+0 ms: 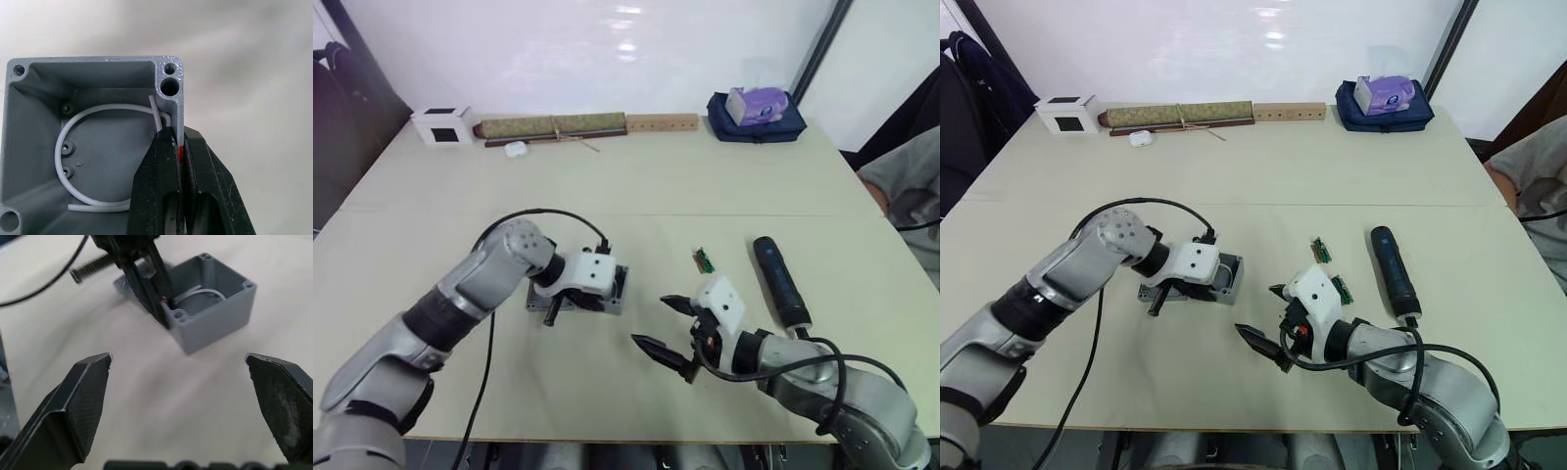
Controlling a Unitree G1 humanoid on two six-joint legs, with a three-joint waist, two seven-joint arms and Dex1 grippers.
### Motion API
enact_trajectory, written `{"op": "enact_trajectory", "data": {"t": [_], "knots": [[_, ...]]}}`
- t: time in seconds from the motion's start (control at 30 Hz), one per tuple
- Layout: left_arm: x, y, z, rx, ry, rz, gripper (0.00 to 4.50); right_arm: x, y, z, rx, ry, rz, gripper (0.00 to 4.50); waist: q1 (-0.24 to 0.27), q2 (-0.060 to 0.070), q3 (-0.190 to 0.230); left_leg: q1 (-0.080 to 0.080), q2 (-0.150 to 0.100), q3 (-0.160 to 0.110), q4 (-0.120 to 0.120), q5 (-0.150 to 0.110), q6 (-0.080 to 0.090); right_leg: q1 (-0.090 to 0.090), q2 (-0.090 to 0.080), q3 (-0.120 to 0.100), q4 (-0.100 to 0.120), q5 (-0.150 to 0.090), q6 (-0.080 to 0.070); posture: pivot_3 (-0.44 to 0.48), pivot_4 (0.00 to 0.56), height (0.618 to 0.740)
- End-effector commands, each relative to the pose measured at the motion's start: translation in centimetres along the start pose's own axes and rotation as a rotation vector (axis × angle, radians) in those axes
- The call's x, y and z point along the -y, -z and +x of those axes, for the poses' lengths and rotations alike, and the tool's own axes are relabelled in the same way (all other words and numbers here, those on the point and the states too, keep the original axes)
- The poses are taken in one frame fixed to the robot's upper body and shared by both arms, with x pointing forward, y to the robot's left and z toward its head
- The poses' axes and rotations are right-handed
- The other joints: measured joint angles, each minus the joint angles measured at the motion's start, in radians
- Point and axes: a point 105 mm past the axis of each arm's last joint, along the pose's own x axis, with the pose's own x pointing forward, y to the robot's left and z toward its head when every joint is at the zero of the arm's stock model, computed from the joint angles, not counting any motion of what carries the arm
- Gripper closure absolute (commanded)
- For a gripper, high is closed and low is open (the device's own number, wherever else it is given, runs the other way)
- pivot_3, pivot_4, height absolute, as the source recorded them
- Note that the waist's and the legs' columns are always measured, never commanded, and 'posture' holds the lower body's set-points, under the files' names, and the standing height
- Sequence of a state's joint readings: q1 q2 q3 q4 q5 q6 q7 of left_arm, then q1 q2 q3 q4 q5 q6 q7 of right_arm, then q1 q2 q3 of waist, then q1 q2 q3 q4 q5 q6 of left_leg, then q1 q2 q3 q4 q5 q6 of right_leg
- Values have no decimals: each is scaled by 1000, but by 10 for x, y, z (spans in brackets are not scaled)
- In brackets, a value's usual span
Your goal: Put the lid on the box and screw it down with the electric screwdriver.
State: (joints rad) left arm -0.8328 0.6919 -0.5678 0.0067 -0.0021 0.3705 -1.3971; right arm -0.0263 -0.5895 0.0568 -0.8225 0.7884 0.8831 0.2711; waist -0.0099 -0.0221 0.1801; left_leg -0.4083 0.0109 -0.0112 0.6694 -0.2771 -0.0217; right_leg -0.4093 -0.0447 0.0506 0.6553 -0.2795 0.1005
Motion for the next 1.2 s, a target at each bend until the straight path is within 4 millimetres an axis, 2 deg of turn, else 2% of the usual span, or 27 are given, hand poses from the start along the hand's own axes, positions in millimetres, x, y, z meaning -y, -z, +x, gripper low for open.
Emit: {"op": "enact_trajectory", "data": {"t": [0.03,0.1,0.3,0.43,0.63,0.73,0.83,0.87,0.97,1.1,1.2], "knots": [[1,-25,-16,77,111,225,4481,6,-12,-9,39,-5,-19,0,-3,0,0,0,0,0,0,0,0,0,0,0,0,0,0,0,150,740],[4,-26,-16,85,182,268,4481,7,-8,-12,5,-7,-32,0,-4,0,0,0,0,0,-1,0,0,0,0,0,0,0,0,0,150,740],[3,-23,-9,76,254,350,4481,7,-7,-18,-11,-2,-23,0,-4,0,0,1,1,0,-1,0,0,0,1,0,1,0,0,0,150,740],[4,-26,2,73,322,411,4481,5,-3,-26,-25,45,-11,0,1,0,0,0,0,-1,0,0,0,0,0,0,0,0,0,0,150,740],[-4,-15,20,25,344,409,4481,2,-2,-31,-28,79,-12,0,-4,0,0,0,-1,0,0,0,0,0,0,0,0,0,0,0,150,740],[-4,-13,21,18,351,395,3751,3,-2,-32,-41,82,-24,0,-9,0,0,0,0,-1,0,0,0,0,1,0,0,0,0,0,150,740],[-3,-14,19,24,350,362,2612,4,-3,-31,-45,77,-31,0,-6,0,0,0,0,-1,0,0,0,0,2,0,0,0,0,0,150,740],[-4,-18,15,46,334,326,2340,4,-4,-30,-48,70,-39,0,-6,0,0,0,0,-1,0,0,0,0,2,0,0,0,0,0,150,740],[-11,-26,-1,95,276,251,2340,5,-11,-30,-45,54,-67,0,-5,0,0,0,0,-2,0,0,0,0,1,0,1,0,0,0,150,740],[-29,-35,-43,158,115,88,2340,10,-48,-34,59,20,-107,0,-10,0,0,0,1,-5,0,0,0,0,1,0,1,0,0,0,150,740],[-40,-40,-67,216,-11,-45,2340,11,-63,-34,74,-6,-141,0,-6,0,0,1,1,-6,0,0,0,0,1,0,2,0,0,0,150,740]]}}
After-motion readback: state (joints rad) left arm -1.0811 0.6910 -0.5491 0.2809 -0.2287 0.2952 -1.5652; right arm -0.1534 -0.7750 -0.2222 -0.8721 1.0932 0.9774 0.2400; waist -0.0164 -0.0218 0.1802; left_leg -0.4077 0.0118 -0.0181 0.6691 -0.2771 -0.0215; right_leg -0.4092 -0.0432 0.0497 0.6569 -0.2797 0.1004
